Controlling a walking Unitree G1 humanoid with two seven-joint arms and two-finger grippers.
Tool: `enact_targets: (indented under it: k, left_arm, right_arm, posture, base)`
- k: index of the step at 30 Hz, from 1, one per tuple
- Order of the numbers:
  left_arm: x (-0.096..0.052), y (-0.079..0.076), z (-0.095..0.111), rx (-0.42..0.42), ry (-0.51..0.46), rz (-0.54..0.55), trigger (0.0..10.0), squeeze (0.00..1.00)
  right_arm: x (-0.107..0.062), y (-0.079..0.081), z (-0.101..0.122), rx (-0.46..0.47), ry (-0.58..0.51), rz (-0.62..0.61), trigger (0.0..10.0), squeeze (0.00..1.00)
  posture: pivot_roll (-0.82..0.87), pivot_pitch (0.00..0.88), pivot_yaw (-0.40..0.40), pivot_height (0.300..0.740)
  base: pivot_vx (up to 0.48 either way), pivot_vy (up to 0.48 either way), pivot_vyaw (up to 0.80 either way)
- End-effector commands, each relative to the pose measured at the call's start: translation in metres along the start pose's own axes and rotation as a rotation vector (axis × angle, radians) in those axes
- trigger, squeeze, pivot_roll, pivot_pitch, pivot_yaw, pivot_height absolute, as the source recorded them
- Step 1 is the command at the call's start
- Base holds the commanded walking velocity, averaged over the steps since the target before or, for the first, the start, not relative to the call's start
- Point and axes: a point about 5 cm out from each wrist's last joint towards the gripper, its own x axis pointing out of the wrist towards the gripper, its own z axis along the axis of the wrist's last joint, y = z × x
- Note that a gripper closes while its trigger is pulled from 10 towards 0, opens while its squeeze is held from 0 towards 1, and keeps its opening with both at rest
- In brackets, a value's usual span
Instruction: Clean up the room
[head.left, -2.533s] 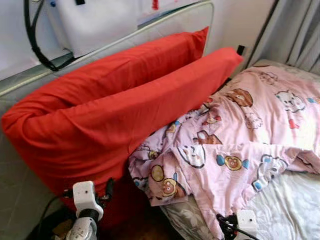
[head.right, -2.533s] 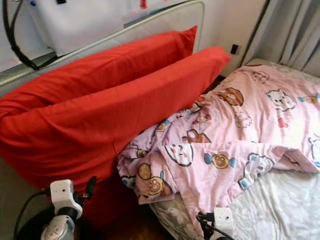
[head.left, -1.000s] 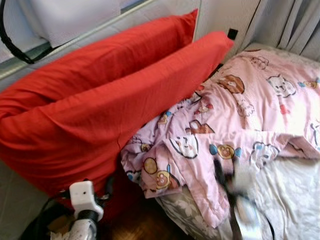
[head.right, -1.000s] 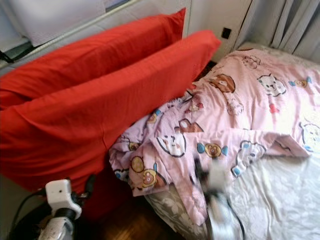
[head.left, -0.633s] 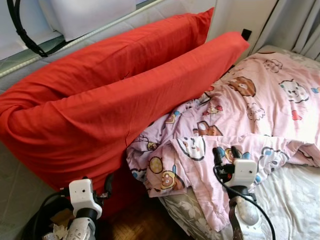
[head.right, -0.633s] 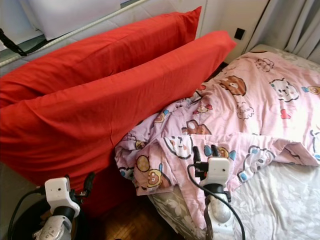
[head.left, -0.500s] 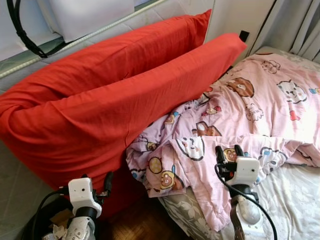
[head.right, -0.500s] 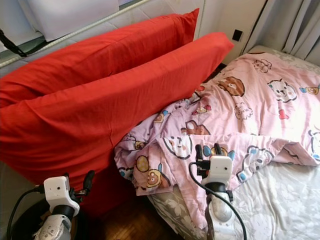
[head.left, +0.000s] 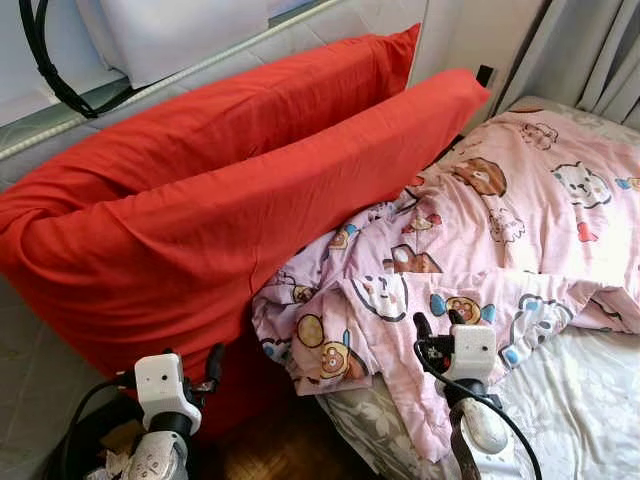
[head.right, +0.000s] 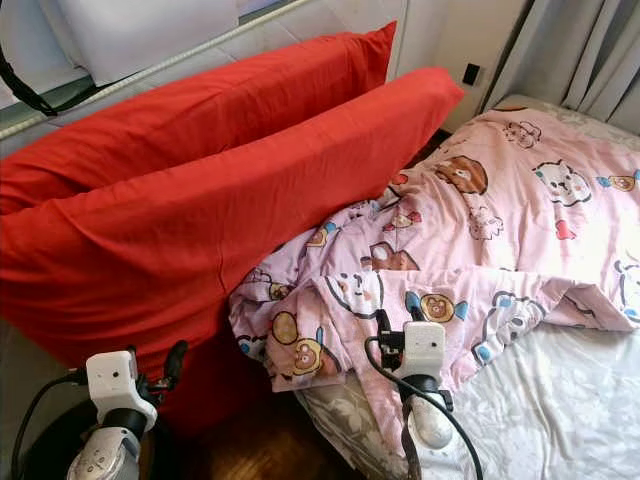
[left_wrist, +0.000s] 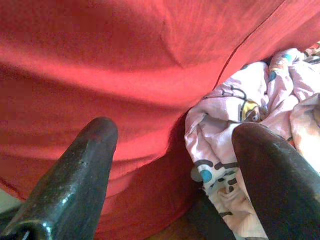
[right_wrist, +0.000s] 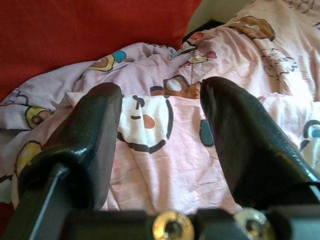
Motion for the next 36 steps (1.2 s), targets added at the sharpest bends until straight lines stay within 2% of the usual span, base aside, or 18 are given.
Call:
enact_targets:
  k: [1,7,9,18,31,36]
  left_arm:
    - [-0.001,0.004,0.002,-0.01,0.0,0.014,10.0,0.0]
    - [0.0,0.004,0.003,-0.002,0.0,0.007,10.0,0.0]
    - [0.0,0.005,0.004,0.0,0.0,0.008,10.0,0.0]
    - [0.0,0.007,0.004,0.006,0.005,0.013,10.0,0.0]
    - [0.003,0.004,0.009,0.017,-0.013,-0.001,10.0,0.0]
    - [0.004,0.004,0.01,0.016,-0.019,-0.001,10.0,0.0]
  right_arm:
    - [-0.004,0.004,-0.012,0.007,0.062,0.02,10.0,0.0]
    - [-0.004,0.004,-0.012,0.017,0.049,0.022,10.0,0.0]
    - [-0.004,0.003,-0.009,0.035,0.024,0.018,10.0,0.0]
    - [-0.001,-0.003,-0.01,0.027,0.035,0.003,10.0,0.0]
    - [-0.001,0.008,-0.018,0.018,0.094,0.07,10.0,0.0]
    - [-0.001,0.011,-0.017,0.023,0.074,0.084,10.0,0.0]
  posture:
    - [-0.06,0.16,0.019,0.702]
    - [-0.07,0.165,0.023,0.663]
    - [-0.07,0.165,0.023,0.663]
    - [-0.07,0.165,0.019,0.663]
    - [-0.06,0.161,0.014,0.663]
    - [-0.06,0.164,0.015,0.663]
  base:
    - [0.0,0.0,0.0]
    - [0.0,0.0,0.0]
    - [0.0,0.0,0.0]
    - [0.0,0.0,0.0]
    - [0.0,0.0,0.0]
    - [0.0,0.0,0.0]
